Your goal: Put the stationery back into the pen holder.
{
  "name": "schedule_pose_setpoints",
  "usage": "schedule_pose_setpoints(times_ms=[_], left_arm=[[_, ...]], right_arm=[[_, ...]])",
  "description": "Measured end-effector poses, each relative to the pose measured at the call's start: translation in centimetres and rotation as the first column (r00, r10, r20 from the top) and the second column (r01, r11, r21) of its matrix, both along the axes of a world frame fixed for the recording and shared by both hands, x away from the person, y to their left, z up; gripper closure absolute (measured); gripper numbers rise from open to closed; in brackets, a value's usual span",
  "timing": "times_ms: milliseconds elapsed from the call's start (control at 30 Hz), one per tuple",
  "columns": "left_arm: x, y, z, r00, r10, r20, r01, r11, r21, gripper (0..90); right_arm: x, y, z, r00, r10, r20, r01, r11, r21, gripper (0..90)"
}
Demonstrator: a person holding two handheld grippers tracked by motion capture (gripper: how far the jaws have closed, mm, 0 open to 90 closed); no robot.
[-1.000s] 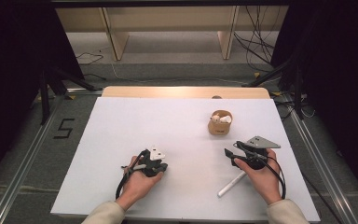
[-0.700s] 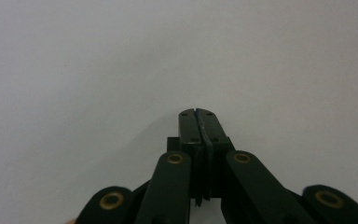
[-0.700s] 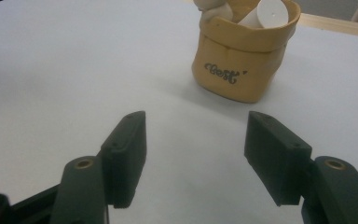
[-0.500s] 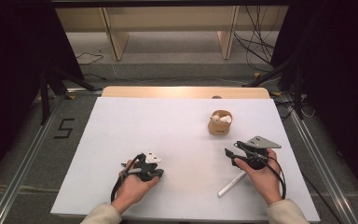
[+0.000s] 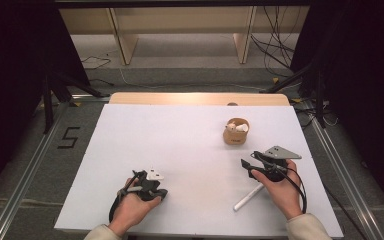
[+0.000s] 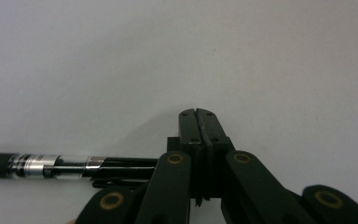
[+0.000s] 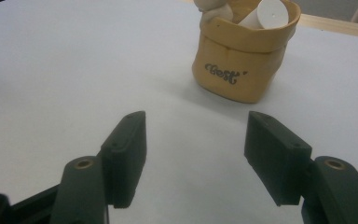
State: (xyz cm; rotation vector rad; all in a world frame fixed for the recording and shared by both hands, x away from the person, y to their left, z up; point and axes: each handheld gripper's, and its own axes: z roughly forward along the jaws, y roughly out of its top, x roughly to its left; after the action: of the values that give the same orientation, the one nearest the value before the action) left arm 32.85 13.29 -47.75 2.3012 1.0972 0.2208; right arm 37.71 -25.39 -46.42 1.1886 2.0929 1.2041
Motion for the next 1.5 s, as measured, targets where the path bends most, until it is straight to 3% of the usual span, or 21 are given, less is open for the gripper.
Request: schedule_pose_setpoints(times_ms=[367, 667, 1133, 1367, 1500], left_arm=[[-1.2, 2.5, 0.2, 0.9985, 0.041, -0.036, -0.041, 0.999, 0.017, 90.0], [-2.0, 5.0, 0.3, 0.9927, 0.103, -0.063, -0.101, 0.9945, 0.027, 89.9], [-1.9, 6.9, 0.4, 0.9863, 0.164, -0.016, -0.161, 0.9813, 0.105, 89.9], [-1.9, 6.9, 0.4, 0.988, 0.154, -0.009, -0.152, 0.9824, 0.108, 89.6], [-1.9, 6.5, 0.7, 0.9903, 0.139, 0.007, -0.139, 0.9862, 0.09, 85.9]], right_arm=[[0.0, 0.0, 0.0, 1.0, 0.001, -0.002, -0.001, 1.0, 0.0, 39.5], [0.0, 0.1, 0.0, 1.0, 0.003, -0.002, -0.003, 1.0, -0.002, 39.5], [0.0, 0.1, 0.0, 1.0, 0.001, -0.002, -0.001, 1.0, -0.002, 39.5], [0.0, 0.1, -0.1, 1.0, 0.004, -0.003, -0.004, 1.0, -0.003, 39.5], [0.0, 0.1, -0.1, 1.0, 0.003, -0.002, -0.003, 1.0, -0.003, 39.5]])
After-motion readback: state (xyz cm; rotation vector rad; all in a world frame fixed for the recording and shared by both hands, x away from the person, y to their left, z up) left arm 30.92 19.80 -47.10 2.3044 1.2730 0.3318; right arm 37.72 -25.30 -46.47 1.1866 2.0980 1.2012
